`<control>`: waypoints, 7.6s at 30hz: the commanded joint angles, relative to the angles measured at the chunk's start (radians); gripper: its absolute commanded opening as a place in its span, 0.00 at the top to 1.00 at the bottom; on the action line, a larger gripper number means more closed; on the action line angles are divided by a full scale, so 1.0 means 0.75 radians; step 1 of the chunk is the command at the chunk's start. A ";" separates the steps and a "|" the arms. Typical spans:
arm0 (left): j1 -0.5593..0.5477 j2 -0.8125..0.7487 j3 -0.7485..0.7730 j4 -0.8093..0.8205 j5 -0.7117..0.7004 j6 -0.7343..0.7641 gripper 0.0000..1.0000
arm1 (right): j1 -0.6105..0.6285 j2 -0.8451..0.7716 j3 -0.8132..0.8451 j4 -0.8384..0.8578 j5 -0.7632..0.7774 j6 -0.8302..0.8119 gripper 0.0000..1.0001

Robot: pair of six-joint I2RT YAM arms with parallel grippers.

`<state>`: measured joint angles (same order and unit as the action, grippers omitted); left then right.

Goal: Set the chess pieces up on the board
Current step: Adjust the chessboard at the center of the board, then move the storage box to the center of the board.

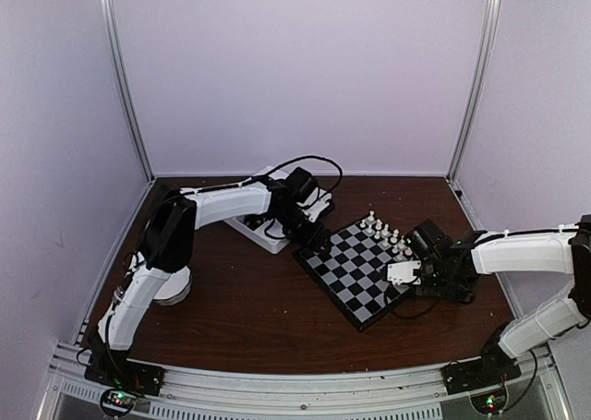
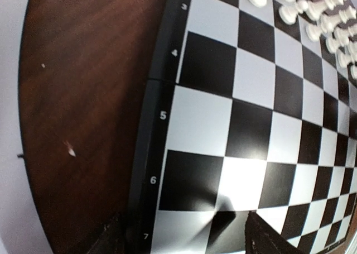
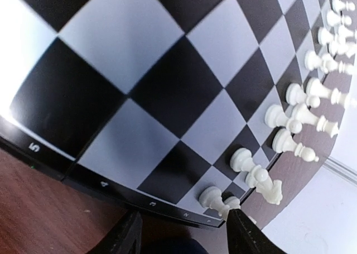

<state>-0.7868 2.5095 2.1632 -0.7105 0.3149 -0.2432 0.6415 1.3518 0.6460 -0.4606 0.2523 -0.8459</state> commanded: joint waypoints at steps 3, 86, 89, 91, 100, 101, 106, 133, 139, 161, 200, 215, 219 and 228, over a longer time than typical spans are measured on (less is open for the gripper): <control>-0.076 -0.163 -0.198 -0.041 0.090 -0.008 0.26 | -0.150 0.009 0.023 0.143 0.003 -0.097 0.46; -0.137 -0.566 -1.096 0.649 0.139 -0.370 0.28 | 0.104 -0.129 -0.194 -0.201 -0.011 -0.178 0.95; -0.137 -0.572 -1.111 0.656 0.148 -0.382 0.29 | 0.079 -0.005 -0.189 -0.087 0.035 -0.174 0.95; -0.139 -0.581 -1.130 0.664 0.154 -0.390 0.30 | 0.062 0.057 -0.181 -0.014 0.054 -0.180 0.95; -0.161 -0.652 -1.226 0.709 0.167 -0.427 0.30 | -0.062 0.271 -0.058 0.193 0.098 -0.254 0.95; -0.165 -0.652 -1.229 0.716 0.168 -0.430 0.30 | -0.082 0.296 -0.037 0.207 0.104 -0.265 0.94; -0.204 -0.601 -1.185 0.757 0.179 -0.453 0.30 | -0.170 0.377 0.044 0.262 0.092 -0.309 0.94; -0.140 -0.938 -1.080 0.300 -0.181 -0.256 0.30 | -0.049 -0.299 0.170 -0.491 -0.332 -0.114 0.60; -0.003 -0.757 -0.665 -0.015 -0.504 -0.127 0.30 | 0.220 -0.276 0.119 -0.469 -0.333 0.025 0.44; 0.392 -0.110 0.047 -0.206 -0.501 0.018 0.61 | 0.456 -0.066 0.105 -0.327 -0.302 0.207 0.46; 0.260 -0.664 -0.898 0.037 -0.527 -0.454 1.00 | 0.456 -0.070 0.081 -0.282 -0.272 0.226 0.48; 0.037 -0.987 -1.316 0.063 -0.609 -0.849 1.00 | 0.455 -0.094 0.076 -0.270 -0.274 0.228 0.48; -0.059 -1.044 -1.402 0.072 -0.621 -0.935 1.00 | 0.454 -0.096 0.080 -0.271 -0.280 0.233 0.48; -0.281 -1.132 -1.570 0.076 -0.661 -1.197 1.00 | 0.431 -0.140 0.142 -0.324 -0.377 0.242 0.48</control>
<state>-0.9379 1.7008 1.0412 -0.6468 -0.1806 -1.0271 0.9764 1.2797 0.7120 -0.6796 0.0200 -0.6796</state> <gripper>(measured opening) 0.010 0.519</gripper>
